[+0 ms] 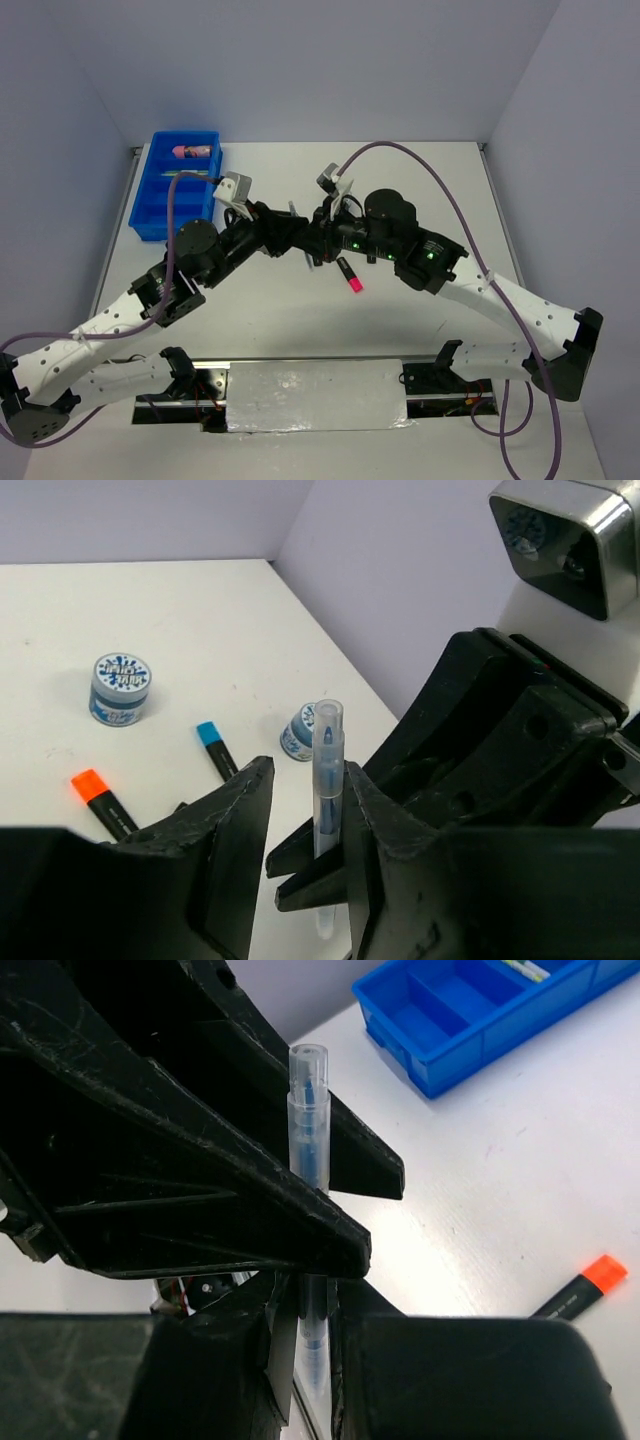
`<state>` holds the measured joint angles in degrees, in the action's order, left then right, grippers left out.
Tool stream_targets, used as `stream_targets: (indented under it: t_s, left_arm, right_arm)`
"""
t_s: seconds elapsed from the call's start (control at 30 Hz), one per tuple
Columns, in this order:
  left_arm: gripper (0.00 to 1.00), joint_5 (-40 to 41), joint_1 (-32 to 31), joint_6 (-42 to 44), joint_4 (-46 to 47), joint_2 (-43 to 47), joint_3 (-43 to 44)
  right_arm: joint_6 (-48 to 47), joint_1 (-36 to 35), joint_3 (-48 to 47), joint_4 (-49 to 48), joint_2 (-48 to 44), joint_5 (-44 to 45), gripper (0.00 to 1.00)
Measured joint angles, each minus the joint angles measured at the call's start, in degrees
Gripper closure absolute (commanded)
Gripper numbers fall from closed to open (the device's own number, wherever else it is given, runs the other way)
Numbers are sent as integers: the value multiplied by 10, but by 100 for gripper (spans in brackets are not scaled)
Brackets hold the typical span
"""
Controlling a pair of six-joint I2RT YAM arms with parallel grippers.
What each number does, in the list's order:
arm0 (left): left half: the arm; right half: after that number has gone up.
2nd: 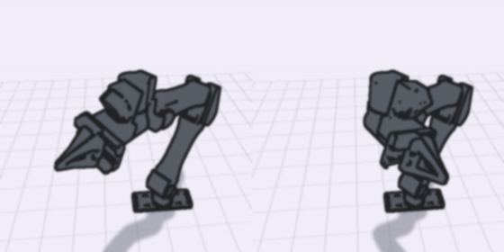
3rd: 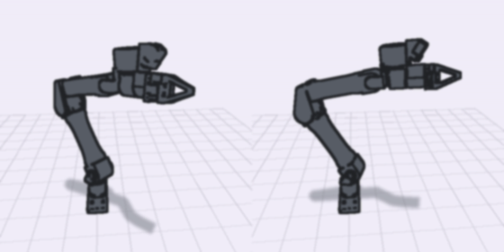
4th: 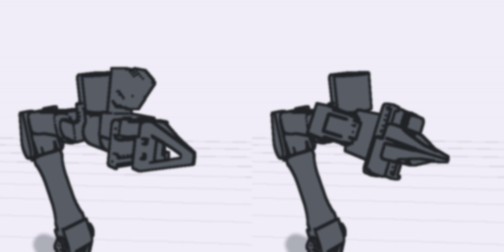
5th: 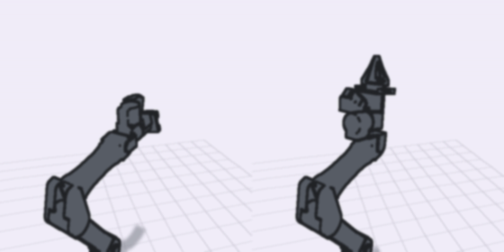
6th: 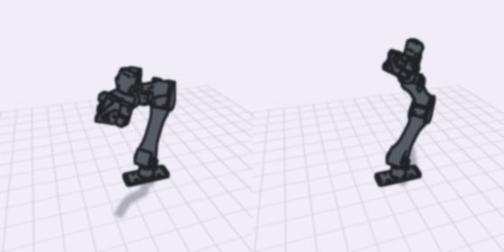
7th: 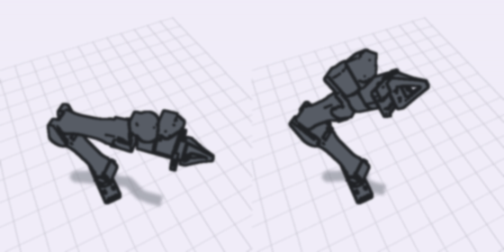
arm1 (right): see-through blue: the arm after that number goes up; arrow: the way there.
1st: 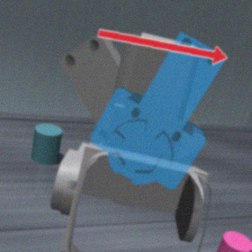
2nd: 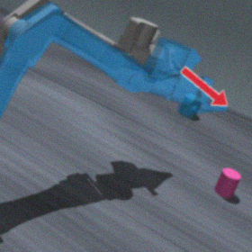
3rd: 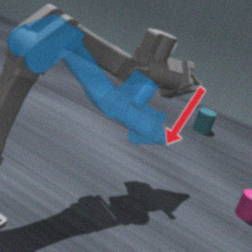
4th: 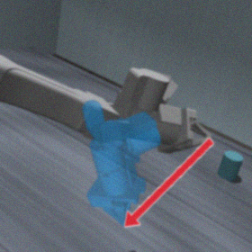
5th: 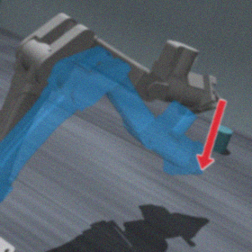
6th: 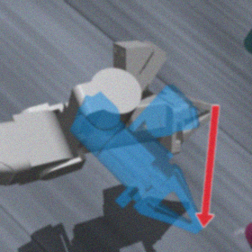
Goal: Sort the stationery into containers
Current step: Place the pen in the storage box.
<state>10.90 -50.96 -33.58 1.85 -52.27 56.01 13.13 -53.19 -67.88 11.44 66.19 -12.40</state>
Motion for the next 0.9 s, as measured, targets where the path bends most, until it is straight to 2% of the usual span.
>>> stream_targets:
  t_s: [0.03,0.07,0.13,0.2,0.23,0.27,0.3,0.37,0.4,0.5,0.57,0.77,0.9]
  left_arm:
    - [55,1,2,0,0,-2,-2]
    - [65,2,3,-1,-1,-2,-4]
    - [100,-5,2,-10,5,-2,-7]
    - [100,-3,0,-12,8,-1,-10]
    - [100,-2,0,-12,9,-1,-10]
    - [100,0,0,-12,9,-1,-11]
    - [100,2,0,-13,9,-1,-11]
    - [100,26,0,-12,4,-1,-11]
    - [100,45,2,-15,-7,-2,-11]
    - [100,84,37,-37,-49,-24,-2]
    - [100,98,88,-61,-72,-48,2]
    - [100,74,345,-139,-60,-120,7]
    - [100,61,466,-186,14,-200,15]
  right_arm:
    - [1,1,0,4,2,3,100]
    - [1,1,0,7,4,5,100]
    - [4,1,0,9,7,9,100]
    - [5,1,0,9,10,10,100]
    - [7,1,0,7,12,11,97]
    - [7,1,0,6,12,10,86]
    - [7,1,0,6,12,11,54]
    - [14,1,3,-2,12,11,24]
    - [18,1,7,-9,11,12,2]
    - [26,1,30,-35,2,34,0]
    - [40,6,64,-49,-16,54,0]
    - [85,30,199,-43,-131,152,0]
    - [96,30,238,-29,-186,178,0]
